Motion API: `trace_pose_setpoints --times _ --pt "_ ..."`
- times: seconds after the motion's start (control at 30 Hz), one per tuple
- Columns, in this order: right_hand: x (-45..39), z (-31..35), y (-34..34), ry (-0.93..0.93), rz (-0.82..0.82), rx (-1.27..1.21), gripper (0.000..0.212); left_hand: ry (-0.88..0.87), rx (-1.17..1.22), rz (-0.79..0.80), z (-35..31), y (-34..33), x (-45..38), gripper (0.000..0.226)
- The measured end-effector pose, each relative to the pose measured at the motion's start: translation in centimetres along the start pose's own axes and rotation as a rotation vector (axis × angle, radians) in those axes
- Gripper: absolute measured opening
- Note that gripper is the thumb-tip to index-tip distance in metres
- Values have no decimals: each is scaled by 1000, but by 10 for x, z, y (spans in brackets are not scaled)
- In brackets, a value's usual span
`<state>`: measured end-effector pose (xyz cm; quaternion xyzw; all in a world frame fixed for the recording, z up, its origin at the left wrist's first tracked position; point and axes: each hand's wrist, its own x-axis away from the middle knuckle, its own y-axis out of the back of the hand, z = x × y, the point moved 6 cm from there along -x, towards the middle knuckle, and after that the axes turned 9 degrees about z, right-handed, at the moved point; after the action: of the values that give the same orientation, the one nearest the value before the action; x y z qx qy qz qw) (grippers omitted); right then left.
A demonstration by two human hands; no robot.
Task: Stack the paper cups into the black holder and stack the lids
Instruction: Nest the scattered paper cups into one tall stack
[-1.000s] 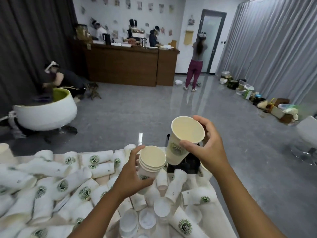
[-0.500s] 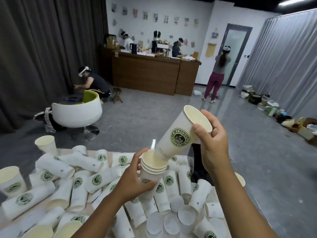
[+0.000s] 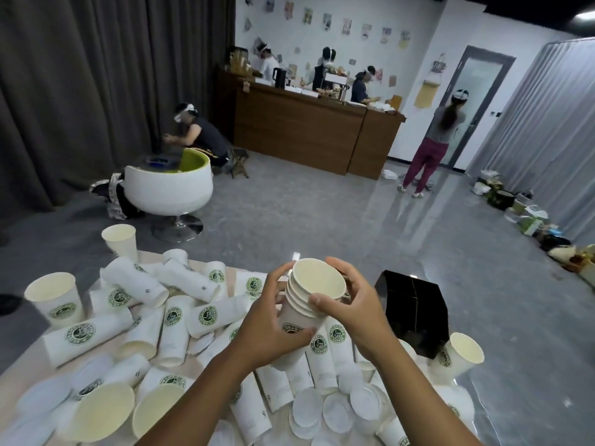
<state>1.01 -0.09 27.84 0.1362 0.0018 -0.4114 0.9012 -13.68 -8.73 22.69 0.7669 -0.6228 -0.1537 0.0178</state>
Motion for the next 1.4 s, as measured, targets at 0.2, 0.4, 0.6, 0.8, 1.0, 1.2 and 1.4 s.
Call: trace_pose_setpoints --times 0.2,0.4,0.6,0.8,1.0,1.2,1.4 --pt "2 -7 -4 7 -10 19 77 -29 43 -38 -2 4 2 109" --pt "-4 -13 -1 43 -13 81 79 -78 35 -71 -12 4 -7 98" --pt "-2 -13 3 67 -35 105 78 -126 14 -77 -21 5 -9 93" --pt "10 -14 2 76 -63 132 80 -162 -28 -52 -19 0 -8 96" --pt "27 -29 12 52 -102 119 84 -149 -31 21 -12 -16 -7 101" --pt "44 -51 27 18 -129 70 81 -103 -69 102 4 -44 -9 104" --pt "65 -96 73 -82 -191 17 76 -20 -125 118 27 -72 -18 103"
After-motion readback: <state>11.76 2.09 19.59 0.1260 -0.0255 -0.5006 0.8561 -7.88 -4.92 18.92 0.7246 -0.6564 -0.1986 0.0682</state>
